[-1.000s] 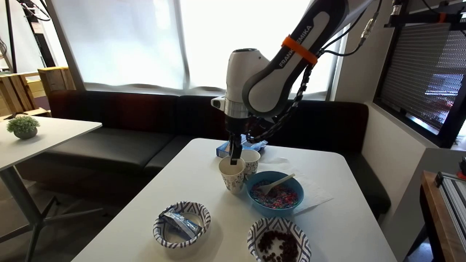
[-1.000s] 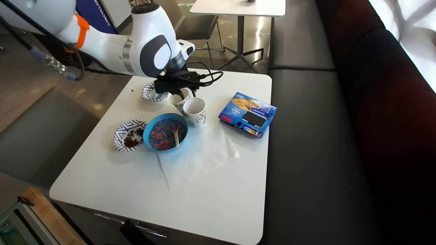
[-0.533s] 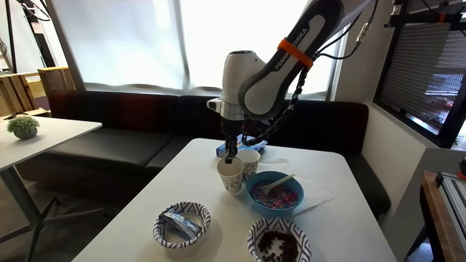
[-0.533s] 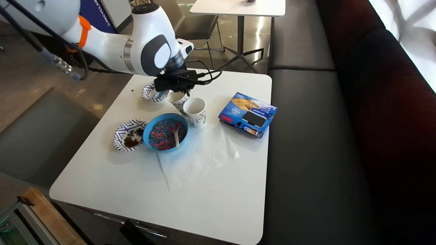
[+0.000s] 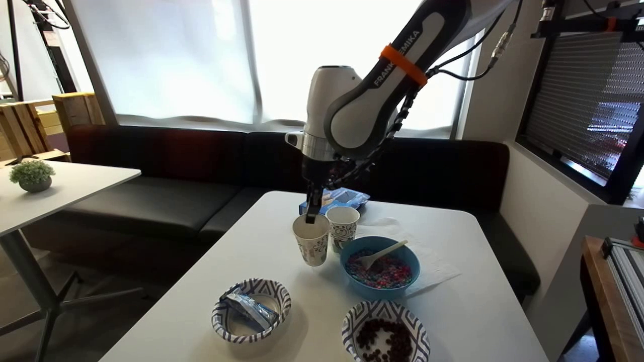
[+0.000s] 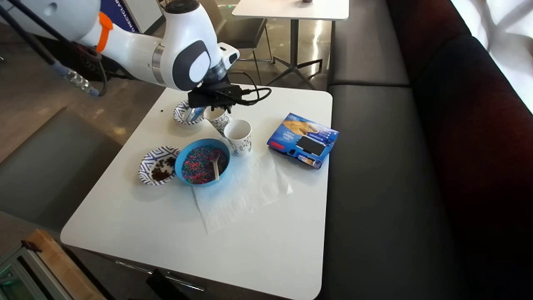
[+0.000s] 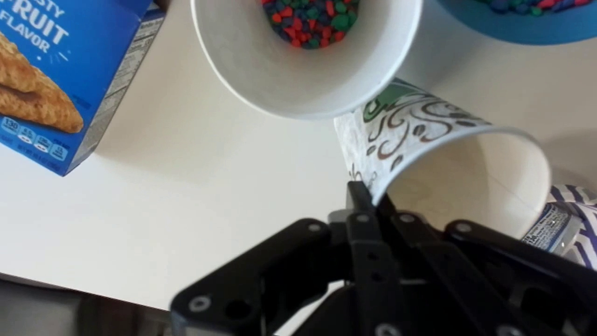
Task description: Move the blue bowl and the paper cups to the front
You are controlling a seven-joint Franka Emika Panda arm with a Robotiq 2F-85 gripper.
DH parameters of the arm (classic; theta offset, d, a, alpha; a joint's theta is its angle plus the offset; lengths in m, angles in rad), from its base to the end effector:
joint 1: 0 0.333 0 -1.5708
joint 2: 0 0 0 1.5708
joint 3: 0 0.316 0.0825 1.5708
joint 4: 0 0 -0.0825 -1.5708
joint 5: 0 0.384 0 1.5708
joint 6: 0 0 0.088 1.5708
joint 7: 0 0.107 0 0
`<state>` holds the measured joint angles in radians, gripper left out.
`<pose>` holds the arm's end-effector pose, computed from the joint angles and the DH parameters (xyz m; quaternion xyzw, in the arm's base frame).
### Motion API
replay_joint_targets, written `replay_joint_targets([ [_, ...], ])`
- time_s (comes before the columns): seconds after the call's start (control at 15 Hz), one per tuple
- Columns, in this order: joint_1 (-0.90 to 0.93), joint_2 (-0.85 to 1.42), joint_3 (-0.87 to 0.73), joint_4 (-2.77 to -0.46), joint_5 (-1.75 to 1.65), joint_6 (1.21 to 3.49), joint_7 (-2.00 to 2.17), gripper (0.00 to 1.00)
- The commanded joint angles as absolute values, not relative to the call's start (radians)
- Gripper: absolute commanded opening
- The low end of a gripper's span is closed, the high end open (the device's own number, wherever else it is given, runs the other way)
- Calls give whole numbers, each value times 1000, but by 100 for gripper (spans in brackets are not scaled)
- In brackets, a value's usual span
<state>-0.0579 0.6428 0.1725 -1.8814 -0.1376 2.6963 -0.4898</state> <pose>0.6472 0.0721 0.1865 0.9386 0.3320 0.0936 0.0029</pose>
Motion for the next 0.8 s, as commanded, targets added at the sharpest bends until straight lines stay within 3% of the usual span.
replay_joint_targets([
  [0.0,-110,681,215,-1865,-77,2731,-507,1],
  [0.33,-172,711,263,-1856,-21,2750,-534,2],
  [0.47,-191,717,281,-1849,-11,2746,-548,29],
  [0.73,-180,704,270,-1840,-28,2739,-537,58],
])
